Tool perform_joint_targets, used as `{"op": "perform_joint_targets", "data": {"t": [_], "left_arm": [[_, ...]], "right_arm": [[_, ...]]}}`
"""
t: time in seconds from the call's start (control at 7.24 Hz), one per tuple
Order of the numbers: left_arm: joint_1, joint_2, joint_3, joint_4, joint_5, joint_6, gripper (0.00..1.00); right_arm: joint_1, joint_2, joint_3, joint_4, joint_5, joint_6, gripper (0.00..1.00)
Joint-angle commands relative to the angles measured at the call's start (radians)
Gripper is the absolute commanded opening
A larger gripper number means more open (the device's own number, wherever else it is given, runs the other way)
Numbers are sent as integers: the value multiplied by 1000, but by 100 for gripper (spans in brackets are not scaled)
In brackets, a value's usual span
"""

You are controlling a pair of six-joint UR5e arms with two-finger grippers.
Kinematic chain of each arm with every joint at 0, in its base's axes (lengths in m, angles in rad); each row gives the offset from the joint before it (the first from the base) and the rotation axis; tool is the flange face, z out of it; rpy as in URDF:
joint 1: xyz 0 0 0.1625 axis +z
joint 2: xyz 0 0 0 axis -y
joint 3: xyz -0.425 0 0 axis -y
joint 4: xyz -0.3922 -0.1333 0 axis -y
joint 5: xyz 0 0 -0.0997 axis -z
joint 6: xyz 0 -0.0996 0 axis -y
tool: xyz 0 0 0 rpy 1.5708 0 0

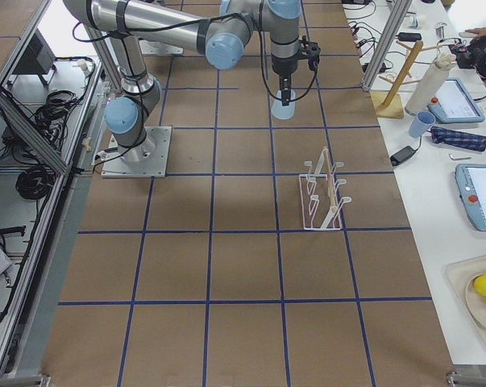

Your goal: Transfer IKEA cup to right arm and place on rack

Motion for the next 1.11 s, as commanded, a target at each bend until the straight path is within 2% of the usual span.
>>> {"op": "perform_joint_targets", "data": {"t": [0.0, 0.14, 0.28, 0.55, 0.97], "left_arm": [[-39, 50, -105, 240, 96, -53, 100], [-76, 76, -171, 327, 141, -51, 100], [-81, 90, -199, 359, 141, -53, 100], [-75, 88, -178, 353, 143, -50, 100], [-70, 71, -119, 207, 142, -45, 100]], "right_arm": [[-17, 43, 0, -93, -63, -82, 0], [-28, 52, 0, -117, -66, -85, 0], [-32, 72, 0, -145, -66, -106, 0], [-84, 104, 0, -160, -63, -120, 0], [-97, 155, -1, -222, -63, -143, 0]]}}
